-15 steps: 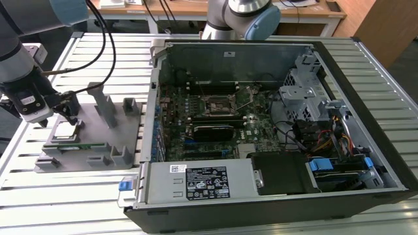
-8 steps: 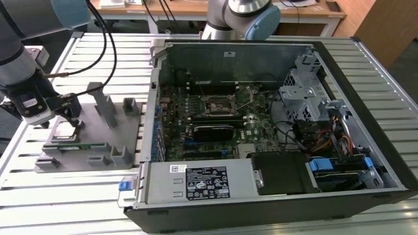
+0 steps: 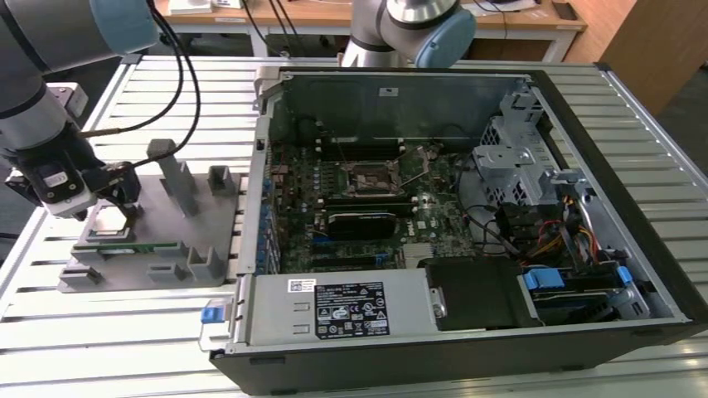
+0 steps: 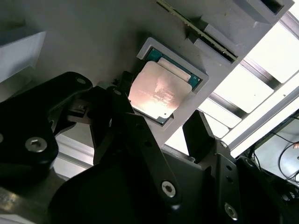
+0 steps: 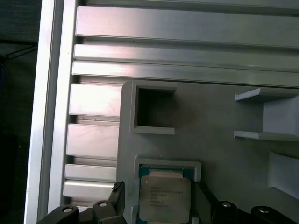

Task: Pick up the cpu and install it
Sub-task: 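Pick up the cpu and move it towards the insertion slot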

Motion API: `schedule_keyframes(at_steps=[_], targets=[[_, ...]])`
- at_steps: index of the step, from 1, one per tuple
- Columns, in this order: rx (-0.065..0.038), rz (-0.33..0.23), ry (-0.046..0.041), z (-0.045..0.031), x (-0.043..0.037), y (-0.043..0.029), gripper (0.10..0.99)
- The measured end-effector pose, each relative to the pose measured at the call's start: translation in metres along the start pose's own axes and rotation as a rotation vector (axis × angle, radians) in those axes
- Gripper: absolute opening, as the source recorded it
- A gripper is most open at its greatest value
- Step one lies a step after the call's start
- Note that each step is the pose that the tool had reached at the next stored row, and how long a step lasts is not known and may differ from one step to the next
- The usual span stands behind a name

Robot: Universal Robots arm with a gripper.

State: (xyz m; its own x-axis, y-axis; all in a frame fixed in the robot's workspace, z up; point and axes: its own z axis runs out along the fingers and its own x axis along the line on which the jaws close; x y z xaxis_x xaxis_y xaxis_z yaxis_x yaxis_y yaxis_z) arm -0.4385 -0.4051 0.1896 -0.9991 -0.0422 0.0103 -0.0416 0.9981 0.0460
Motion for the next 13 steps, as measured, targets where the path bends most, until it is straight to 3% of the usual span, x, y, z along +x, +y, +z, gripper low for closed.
schedule_keyframes(at_steps=[5,7,8,13], targets=[[0.0,0.006,0.0,0.0029,-0.0036,-0.0008,0.706],[0.0,0.007,-0.0004,0.0031,-0.006,-0.0009,0.69],[0.0,0.007,-0.0004,0.0031,-0.0061,-0.0009,0.62],[0.0,0.007,-0.0003,0.003,-0.0058,-0.0022,0.62]])
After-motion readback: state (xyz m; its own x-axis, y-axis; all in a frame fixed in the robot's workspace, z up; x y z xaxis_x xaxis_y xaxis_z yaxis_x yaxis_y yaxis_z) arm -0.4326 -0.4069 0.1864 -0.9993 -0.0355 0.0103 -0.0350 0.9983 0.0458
